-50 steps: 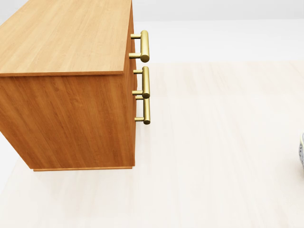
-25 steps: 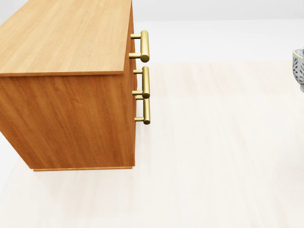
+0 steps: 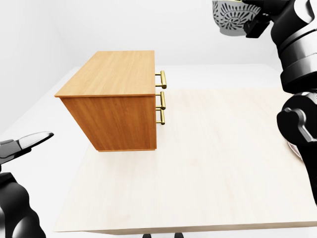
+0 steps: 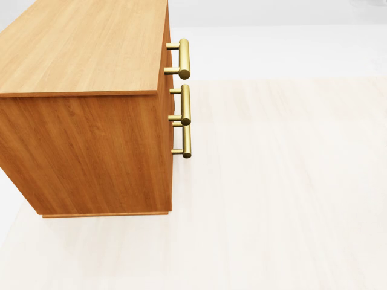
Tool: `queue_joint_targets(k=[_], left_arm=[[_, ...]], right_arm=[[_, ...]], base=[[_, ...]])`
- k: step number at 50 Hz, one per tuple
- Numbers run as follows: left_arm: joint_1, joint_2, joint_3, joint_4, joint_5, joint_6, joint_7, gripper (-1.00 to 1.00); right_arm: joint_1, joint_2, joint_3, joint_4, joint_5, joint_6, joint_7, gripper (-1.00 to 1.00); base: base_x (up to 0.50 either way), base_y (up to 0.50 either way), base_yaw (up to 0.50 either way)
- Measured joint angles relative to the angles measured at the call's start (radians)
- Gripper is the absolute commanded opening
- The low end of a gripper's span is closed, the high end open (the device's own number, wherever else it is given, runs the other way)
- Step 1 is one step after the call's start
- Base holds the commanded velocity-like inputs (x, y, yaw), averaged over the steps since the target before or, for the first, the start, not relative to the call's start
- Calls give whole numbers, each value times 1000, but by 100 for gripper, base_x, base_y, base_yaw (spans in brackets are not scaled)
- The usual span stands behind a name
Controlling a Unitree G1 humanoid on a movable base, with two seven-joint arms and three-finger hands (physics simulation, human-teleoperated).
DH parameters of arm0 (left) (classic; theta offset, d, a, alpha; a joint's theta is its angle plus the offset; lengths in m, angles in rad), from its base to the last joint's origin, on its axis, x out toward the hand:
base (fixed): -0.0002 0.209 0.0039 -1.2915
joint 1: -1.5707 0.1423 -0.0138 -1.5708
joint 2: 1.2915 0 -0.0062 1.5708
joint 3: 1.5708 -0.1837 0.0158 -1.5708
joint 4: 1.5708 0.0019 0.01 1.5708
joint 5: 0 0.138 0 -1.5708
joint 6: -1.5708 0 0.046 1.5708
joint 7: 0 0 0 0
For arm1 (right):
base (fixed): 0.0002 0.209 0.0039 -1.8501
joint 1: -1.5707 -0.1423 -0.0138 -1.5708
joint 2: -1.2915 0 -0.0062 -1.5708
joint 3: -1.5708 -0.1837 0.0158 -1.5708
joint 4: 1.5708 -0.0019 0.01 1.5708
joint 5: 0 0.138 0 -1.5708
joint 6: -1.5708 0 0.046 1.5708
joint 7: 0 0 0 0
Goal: Put the bowl on top of the cabinet.
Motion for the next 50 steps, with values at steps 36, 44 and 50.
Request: queue_joint_targets(k=[36,44,50], left_arm=[[7,-17,-27,5,14,0,-15,100],[8,-20,-29,4,16,0,-18,100],[9,-21,-27,5,15,0,-20,100]], right_arm=[[-88,437,-12,-5,403,0,-89,-100],[-69,473,-7,-9,476,0,-55,-100],[-56,493,3,-11,515,0,-38,-100]], base=[[0,0,0],[0,0,0],[0,0,0]])
